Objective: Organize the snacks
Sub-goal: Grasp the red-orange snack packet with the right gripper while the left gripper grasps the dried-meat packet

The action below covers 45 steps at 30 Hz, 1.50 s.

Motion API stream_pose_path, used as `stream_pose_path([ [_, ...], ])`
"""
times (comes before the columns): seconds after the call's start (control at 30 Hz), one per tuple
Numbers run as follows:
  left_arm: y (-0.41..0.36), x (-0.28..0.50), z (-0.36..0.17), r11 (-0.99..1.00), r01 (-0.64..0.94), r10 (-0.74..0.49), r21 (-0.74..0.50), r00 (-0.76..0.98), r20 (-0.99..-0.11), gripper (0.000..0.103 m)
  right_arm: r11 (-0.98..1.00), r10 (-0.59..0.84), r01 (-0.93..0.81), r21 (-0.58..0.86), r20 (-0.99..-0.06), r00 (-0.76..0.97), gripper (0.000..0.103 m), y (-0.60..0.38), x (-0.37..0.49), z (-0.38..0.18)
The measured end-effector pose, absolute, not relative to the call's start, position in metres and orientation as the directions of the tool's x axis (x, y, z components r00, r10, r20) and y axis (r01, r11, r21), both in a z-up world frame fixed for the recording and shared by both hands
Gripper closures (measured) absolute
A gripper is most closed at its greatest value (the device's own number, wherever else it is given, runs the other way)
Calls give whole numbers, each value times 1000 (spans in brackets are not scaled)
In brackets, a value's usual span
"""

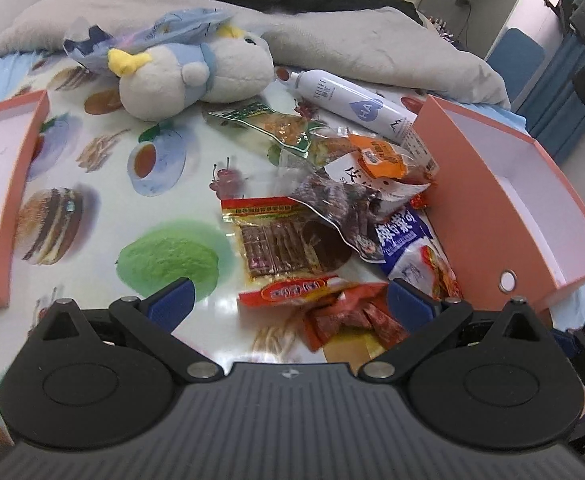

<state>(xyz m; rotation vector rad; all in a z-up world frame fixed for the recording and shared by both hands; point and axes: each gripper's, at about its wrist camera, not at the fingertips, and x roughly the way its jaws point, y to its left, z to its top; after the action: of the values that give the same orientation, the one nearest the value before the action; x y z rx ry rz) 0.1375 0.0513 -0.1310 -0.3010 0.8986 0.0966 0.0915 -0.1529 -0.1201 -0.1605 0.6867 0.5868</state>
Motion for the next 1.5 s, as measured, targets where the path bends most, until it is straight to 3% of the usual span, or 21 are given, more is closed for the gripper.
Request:
stream_pose_path([
  [0.13, 62, 158, -151, 955, -207, -45, -214, 610, -791, 0, 770, 475, -637, -39, -631, 613, 11, -136, 105, -126],
  [0.2, 63, 167, -159, 957, -203, -46, -208, 602, -797, 0, 739, 480, -669, -74, -639, 601, 19, -128, 111, -130],
  [0.5, 66, 213, -192, 969, -186, -32, -160, 552, -833, 1, 546, 500, -806, -230, -682, 534, 20, -96, 133, -150],
  [0.77, 61, 241, -214, 986, -140, -7, -93, 516, -856, 1, 442, 496, -864, -242, -736, 460, 20, -80, 152, -174],
  [1.0, 50, 247, -223, 990, -130, 19, -56, 513, -858, 2, 431, 492, -880, -201, -765, 416, 28, -78, 156, -187],
  [1.07, 44, 246, -224, 992, -126, 41, -28, 512, -858, 2, 442, 491, -875, -194, -765, 418, 34, -78, 157, -187],
  [1.2, 36, 245, -226, 994, -113, 68, 10, 516, -854, 6, 480, 493, -865, -148, -770, 405, 60, -81, 158, -187],
  [1.5, 39, 238, -219, 995, -102, 51, -5, 533, -845, 21, 558, 479, -823, -110, -767, 427, 64, -88, 156, -184],
])
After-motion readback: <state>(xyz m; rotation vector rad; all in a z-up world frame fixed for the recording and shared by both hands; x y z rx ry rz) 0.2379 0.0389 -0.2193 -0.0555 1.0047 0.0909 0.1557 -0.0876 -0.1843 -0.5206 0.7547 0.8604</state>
